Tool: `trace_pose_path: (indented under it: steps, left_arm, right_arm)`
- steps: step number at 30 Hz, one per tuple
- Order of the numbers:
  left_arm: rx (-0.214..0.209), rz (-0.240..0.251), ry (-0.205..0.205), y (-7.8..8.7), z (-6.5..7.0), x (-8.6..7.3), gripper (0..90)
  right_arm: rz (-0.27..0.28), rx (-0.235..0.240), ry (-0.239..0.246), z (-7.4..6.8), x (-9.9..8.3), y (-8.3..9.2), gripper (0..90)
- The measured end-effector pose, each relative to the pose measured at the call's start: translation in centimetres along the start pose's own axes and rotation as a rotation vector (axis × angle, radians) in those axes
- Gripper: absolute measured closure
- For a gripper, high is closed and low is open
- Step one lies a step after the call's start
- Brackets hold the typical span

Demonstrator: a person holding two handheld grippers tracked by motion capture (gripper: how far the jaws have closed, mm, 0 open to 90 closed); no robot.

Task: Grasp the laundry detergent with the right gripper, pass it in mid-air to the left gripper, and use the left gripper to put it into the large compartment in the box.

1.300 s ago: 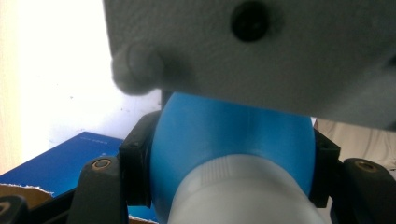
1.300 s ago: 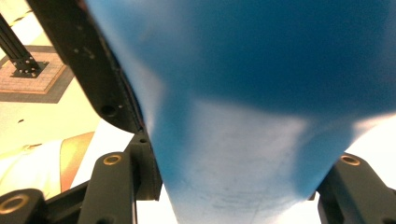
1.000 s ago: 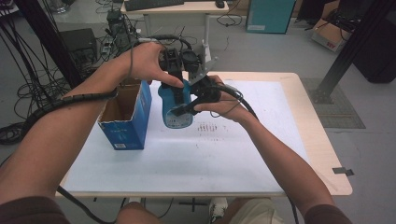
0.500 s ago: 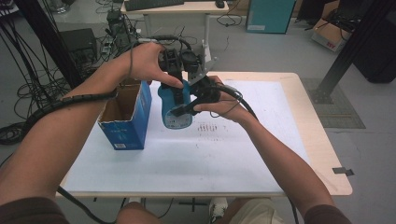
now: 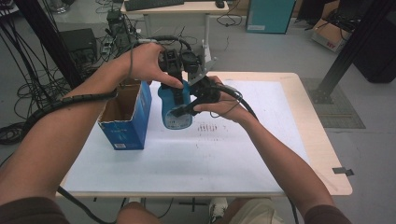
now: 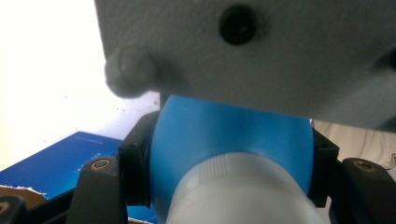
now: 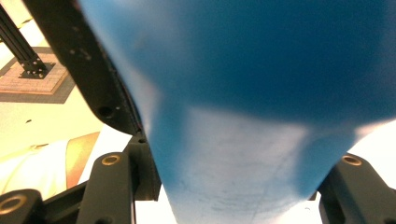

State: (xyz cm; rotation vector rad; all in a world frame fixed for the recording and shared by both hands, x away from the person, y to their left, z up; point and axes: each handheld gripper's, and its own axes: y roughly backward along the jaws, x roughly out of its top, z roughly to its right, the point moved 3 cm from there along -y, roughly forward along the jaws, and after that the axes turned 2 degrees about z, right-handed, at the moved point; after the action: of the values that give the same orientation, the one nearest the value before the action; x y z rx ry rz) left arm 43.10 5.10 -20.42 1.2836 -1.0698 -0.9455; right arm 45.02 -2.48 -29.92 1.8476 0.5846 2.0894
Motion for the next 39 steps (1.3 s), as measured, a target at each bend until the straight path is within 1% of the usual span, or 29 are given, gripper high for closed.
trace_pose_path:
  steps: [7,9,10,11,13,14,17,20,24,26,30,31,32,39]
  left_arm:
    - [0.009,-0.001,-0.007,0.00,0.03,-0.08,37.3]
    - [0.006,-0.003,-0.006,0.02,0.04,-0.09,37.3]
    - [0.016,-0.050,-0.066,0.28,-0.37,-0.13,37.3]
    - [0.010,-0.052,-0.060,0.31,-0.34,-0.11,37.3]
    - [0.018,-0.045,-0.061,0.22,-0.34,-0.14,37.3]
    - [0.012,-0.051,-0.060,0.28,-0.33,-0.11,37.3]
    - [0.019,-0.048,-0.059,0.24,-0.32,-0.13,37.3]
    - [0.012,-0.054,-0.060,0.29,-0.34,-0.14,37.3]
    - [0.018,-0.047,-0.060,0.21,-0.35,-0.23,37.3]
    - [0.011,-0.052,-0.057,0.25,-0.34,-0.23,37.3]
    - [0.011,-0.052,-0.057,0.25,-0.34,-0.23,37.3]
    - [0.018,-0.046,-0.059,0.20,-0.35,-0.25,37.3]
    - [0.012,-0.050,-0.056,0.28,-0.33,-0.21,37.3]
    - [0.016,-0.047,-0.059,0.30,-0.33,-0.16,37.3]
  right_arm:
    - [0.002,0.006,-0.003,-0.09,0.05,-0.03,42.5]
    - [0.003,0.005,-0.002,-0.08,0.06,-0.04,42.5]
    - [0.004,0.007,-0.003,-0.09,0.06,-0.04,42.5]
    - [0.003,0.002,-0.001,-0.07,0.05,-0.06,42.5]
    - [0.001,0.004,-0.003,-0.09,0.05,-0.07,42.5]
    - [0.001,0.004,-0.004,-0.10,0.04,-0.07,42.4]
    - [-0.001,0.005,-0.005,-0.10,0.04,-0.07,42.4]
    - [-0.002,0.004,-0.005,-0.09,0.05,-0.11,42.4]
    - [-0.001,0.011,-0.013,-0.16,0.08,-0.17,42.4]
    - [-0.001,0.012,-0.014,-0.17,0.08,-0.19,42.4]
    - [-0.002,0.013,-0.015,-0.16,0.08,-0.23,42.3]
    - [-0.002,0.012,-0.015,-0.16,0.08,-0.21,42.3]
    - [-0.001,0.011,-0.014,-0.15,0.09,-0.20,42.3]
    - [-0.002,0.007,-0.006,-0.08,0.09,-0.10,42.2]
